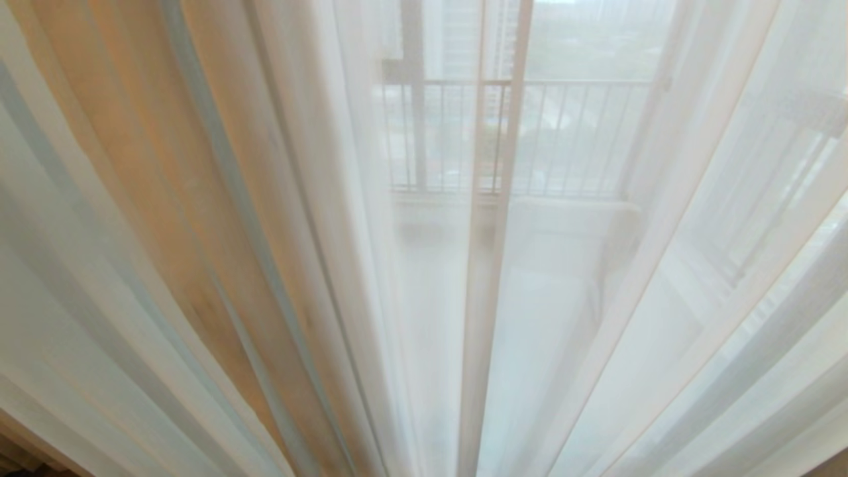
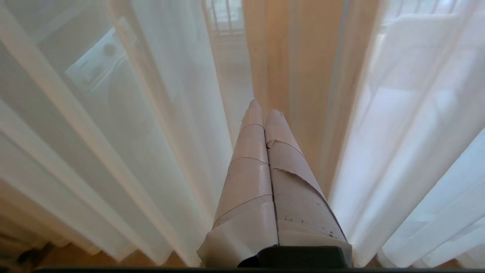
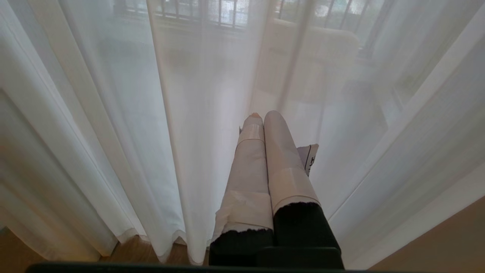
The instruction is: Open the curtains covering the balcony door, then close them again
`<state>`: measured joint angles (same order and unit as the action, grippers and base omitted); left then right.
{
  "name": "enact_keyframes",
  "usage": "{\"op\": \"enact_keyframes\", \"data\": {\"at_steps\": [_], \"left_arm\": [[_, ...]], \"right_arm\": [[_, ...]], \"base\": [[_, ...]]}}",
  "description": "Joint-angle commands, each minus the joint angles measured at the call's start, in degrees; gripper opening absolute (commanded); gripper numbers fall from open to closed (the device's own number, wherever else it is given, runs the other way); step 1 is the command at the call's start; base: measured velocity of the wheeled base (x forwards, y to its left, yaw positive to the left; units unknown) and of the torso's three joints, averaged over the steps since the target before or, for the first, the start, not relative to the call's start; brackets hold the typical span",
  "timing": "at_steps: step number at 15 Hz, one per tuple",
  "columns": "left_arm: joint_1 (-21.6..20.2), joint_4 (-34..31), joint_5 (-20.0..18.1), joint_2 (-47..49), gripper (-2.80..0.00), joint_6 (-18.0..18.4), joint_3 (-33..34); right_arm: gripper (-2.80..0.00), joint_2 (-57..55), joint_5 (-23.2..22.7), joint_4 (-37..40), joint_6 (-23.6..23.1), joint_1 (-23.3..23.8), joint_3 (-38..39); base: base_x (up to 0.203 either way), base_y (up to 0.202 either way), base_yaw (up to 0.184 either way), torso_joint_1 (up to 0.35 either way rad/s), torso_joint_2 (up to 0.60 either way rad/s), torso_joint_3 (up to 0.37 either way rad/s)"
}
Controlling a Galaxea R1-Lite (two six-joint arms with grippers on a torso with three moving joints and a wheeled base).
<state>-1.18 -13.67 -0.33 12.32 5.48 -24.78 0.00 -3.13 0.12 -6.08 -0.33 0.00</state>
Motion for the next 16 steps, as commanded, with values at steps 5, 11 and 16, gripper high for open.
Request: {"op": "enact_keyframes", "data": {"at_steps": [5,11,16], "left_arm": [[0.81,9.54,-5.99,-12.26,-2.8,-0.01,17.89],[0.83,13.85,0.23,-12.24,-2.8,-0.91,24.78],[0.83,13.76,0.41,-12.24,-2.8,-2.23,24.78]], "right_arm": [[-2.8,0.0,-0.03,-0.01,-0.07,-0.02,0.0],[-2.8,0.0,-0.03,-0.01,-0.07,-0.02,0.0],[-2.8,0.0,-0.03,-0.03,-0.07,-0.02,0.0]], "base": [[0.0,0.0,0.0,0.0,0.0,0.0],[0.0,0.0,0.0,0.0,0.0,0.0],[0.0,0.0,0.0,0.0,0.0,0.0]]}}
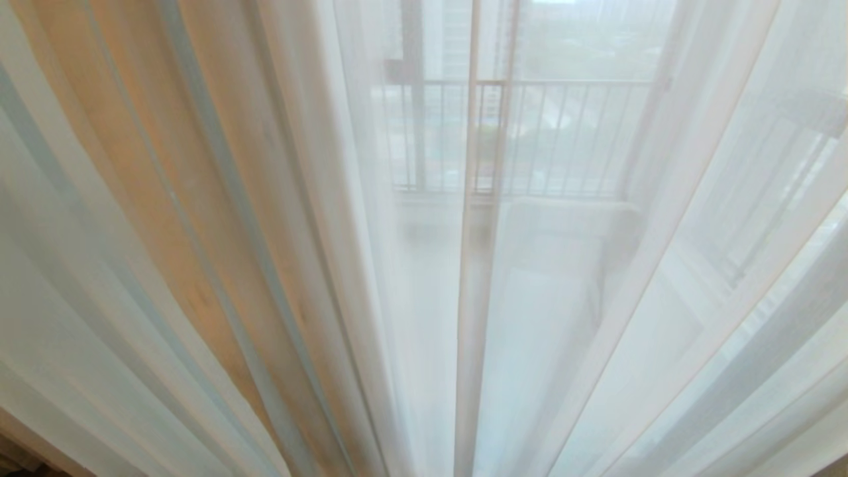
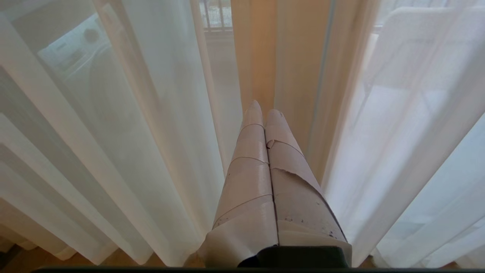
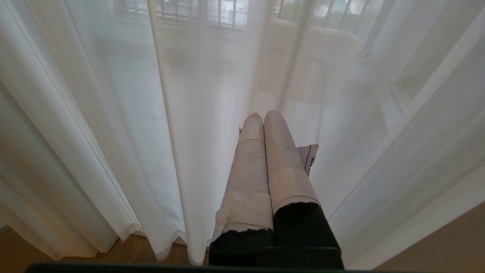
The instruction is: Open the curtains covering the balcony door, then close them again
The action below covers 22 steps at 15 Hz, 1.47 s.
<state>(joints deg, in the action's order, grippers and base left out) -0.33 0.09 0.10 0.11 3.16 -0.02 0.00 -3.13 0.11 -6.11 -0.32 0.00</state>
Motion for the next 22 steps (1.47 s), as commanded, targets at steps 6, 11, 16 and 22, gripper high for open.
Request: {"op": "enact_keyframes", "data": {"at_steps": [6,11,16,22], "left_arm": [[-0.02,-0.01,-0.01,-0.02,-2.8,-0.17,0.02],[-0.02,-0.01,0.17,-0.02,-2.8,-0.26,0.02],[-0.02,-0.01,0.17,-0.02,-2.8,-0.26,0.02],[-0.02,-0.01,0.17,-0.02,-2.8,-0.26,-0.06]], "right_arm": [[-2.8,0.0,-0.04,0.07,-0.04,-0.03,0.0],[-2.8,0.0,-0.04,0.05,0.04,-0.03,0.0],[-2.8,0.0,0.05,-0.02,0.13,-0.03,0.0],[-2.8,0.0,-0.04,-0.02,0.22,-0.03,0.0]], "base": [[0.0,0.0,0.0,0.0,0.0,0.0],[0.0,0.0,0.0,0.0,0.0,0.0],[0.0,0.0,0.0,0.0,0.0,0.0],[0.0,0.0,0.0,0.0,0.0,0.0]]}}
